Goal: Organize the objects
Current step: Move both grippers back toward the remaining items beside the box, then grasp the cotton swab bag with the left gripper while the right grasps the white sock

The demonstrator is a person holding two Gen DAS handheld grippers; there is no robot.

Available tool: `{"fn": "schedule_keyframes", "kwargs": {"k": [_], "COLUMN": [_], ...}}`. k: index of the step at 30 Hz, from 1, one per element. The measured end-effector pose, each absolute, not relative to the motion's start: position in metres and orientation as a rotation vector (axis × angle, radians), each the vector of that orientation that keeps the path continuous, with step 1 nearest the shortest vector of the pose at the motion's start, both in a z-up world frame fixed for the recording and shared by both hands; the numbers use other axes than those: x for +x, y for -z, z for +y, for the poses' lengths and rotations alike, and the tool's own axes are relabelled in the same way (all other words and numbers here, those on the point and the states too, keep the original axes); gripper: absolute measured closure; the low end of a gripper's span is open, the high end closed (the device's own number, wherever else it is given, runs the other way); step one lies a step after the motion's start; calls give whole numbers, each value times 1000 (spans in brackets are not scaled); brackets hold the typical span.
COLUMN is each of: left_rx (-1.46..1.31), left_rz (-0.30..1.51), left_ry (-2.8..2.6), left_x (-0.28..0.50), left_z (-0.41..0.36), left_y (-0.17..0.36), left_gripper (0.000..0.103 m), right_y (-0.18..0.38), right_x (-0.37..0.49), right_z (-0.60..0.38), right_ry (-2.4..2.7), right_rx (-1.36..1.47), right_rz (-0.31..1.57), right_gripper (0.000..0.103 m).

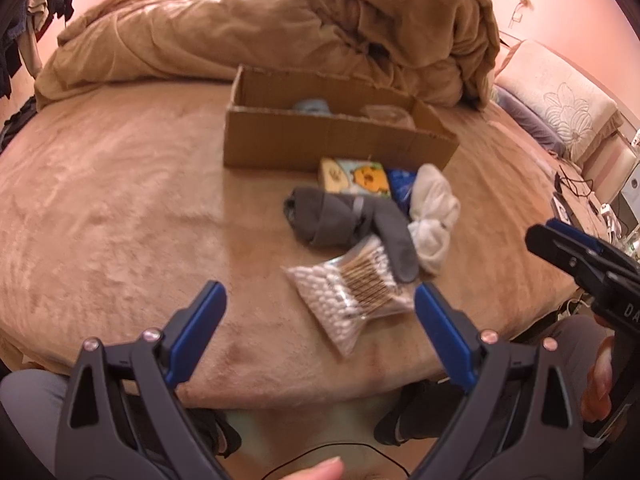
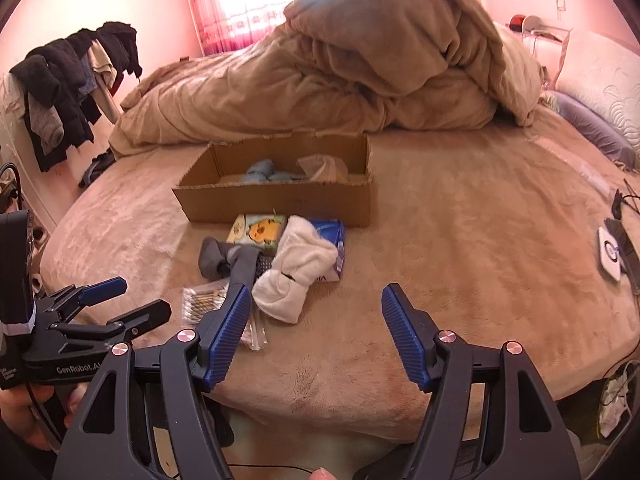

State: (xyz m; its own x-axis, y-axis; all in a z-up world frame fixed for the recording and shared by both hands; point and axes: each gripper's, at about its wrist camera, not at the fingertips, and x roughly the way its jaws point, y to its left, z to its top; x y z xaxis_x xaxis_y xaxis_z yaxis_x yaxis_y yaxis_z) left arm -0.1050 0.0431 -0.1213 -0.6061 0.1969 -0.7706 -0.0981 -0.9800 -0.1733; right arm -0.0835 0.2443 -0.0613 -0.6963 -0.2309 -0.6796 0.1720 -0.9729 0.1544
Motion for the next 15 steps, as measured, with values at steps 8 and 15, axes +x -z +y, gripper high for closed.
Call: {"fn": "schedule_keyframes", "kwargs": {"k": [8, 15], "left_rx": [-1353, -1369], "left_rz": [-172, -209], "left_ry": [-2604, -2560], "left_x": [-125, -137], "left_z": [54, 57], "left_y": [154, 173], "left_gripper": [7, 8], "right_y": [91, 110], "right_x": [-114, -140], "right_z": [236, 230], "right_ry": [2659, 2624], "right_rx": [1163, 1210], "right_rz": [-123, -146], "right_gripper": [32, 32]}}
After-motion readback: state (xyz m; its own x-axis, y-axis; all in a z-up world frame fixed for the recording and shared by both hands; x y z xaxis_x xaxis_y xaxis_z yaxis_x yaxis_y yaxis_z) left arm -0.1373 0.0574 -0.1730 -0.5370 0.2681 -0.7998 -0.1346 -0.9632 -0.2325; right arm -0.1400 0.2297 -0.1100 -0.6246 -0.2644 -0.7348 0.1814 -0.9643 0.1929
